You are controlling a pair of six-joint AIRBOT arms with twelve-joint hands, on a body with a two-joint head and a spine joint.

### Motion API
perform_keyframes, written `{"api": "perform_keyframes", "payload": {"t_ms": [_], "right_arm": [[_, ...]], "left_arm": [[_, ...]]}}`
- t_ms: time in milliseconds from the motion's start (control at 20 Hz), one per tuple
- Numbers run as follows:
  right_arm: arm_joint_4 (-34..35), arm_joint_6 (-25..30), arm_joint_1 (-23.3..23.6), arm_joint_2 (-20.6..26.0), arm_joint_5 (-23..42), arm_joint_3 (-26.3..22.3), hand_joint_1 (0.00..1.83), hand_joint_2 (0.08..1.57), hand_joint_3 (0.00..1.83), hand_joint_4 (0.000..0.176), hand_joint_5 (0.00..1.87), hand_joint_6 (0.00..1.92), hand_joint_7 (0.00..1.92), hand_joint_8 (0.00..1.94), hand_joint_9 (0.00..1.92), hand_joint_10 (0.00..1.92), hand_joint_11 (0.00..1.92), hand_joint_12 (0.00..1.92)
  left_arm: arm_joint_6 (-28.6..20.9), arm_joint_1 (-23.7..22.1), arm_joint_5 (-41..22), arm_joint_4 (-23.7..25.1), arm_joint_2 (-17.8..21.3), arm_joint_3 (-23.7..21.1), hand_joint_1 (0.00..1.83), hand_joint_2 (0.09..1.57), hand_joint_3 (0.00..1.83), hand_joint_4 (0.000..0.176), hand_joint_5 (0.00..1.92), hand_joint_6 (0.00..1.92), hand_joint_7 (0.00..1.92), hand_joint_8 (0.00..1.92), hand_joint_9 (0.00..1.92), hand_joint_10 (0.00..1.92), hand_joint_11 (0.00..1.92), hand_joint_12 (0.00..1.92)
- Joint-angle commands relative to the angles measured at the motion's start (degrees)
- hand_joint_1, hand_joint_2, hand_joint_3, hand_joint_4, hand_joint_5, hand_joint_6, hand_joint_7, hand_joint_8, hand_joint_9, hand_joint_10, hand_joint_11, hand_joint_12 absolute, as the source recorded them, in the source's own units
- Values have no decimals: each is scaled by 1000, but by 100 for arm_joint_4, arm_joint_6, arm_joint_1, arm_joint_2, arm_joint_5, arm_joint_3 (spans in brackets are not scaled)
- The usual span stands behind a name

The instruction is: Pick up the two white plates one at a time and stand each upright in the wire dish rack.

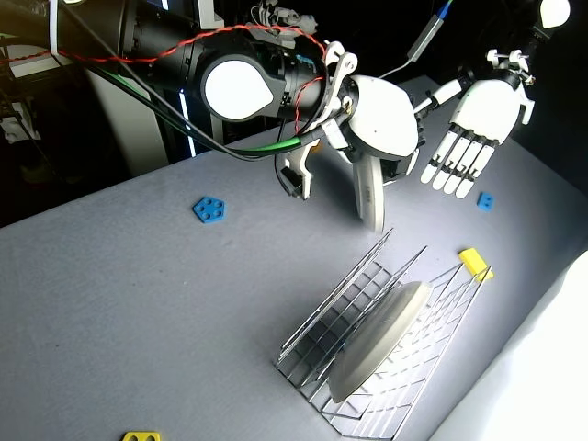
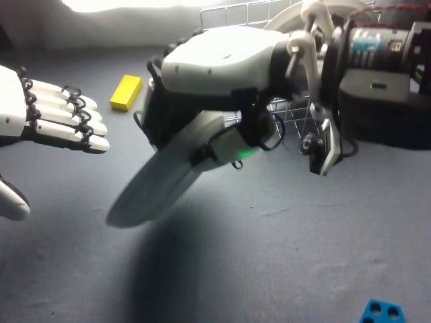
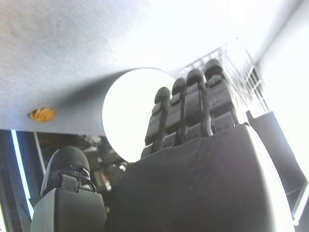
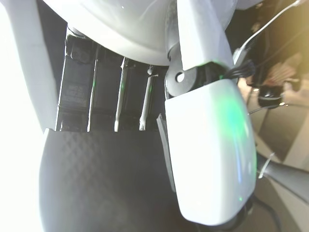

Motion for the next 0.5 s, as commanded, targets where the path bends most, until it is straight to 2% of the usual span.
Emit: {"api": "perform_keyframes", "payload": {"t_ms": [0, 300, 450], "right_arm": [[60, 182, 151, 46, 676, -18, 1382, 1077, 1, 0, 1001, 969, 1098, 692, 971, 1074, 869, 1138], [48, 1316, 647, 243, 307, -18, 1380, 1087, 0, 0, 976, 1010, 1068, 730, 966, 1088, 891, 1113], [44, 1543, 850, 351, 90, -12, 1381, 1085, 0, 0, 986, 993, 1059, 747, 976, 1081, 909, 1113]], "left_arm": [[14, -12, -46, -397, 46, 4, 0, 1064, 1, 0, 27, 0, 4, 0, 0, 0, 0, 0], [-38, -67, 52, -364, 58, 2, 0, 1058, 0, 0, 36, 5, 7, 1, 0, 0, 0, 0], [-51, -66, 62, -294, 73, -30, 0, 1062, 0, 0, 45, 6, 14, 3, 0, 0, 0, 0]]}}
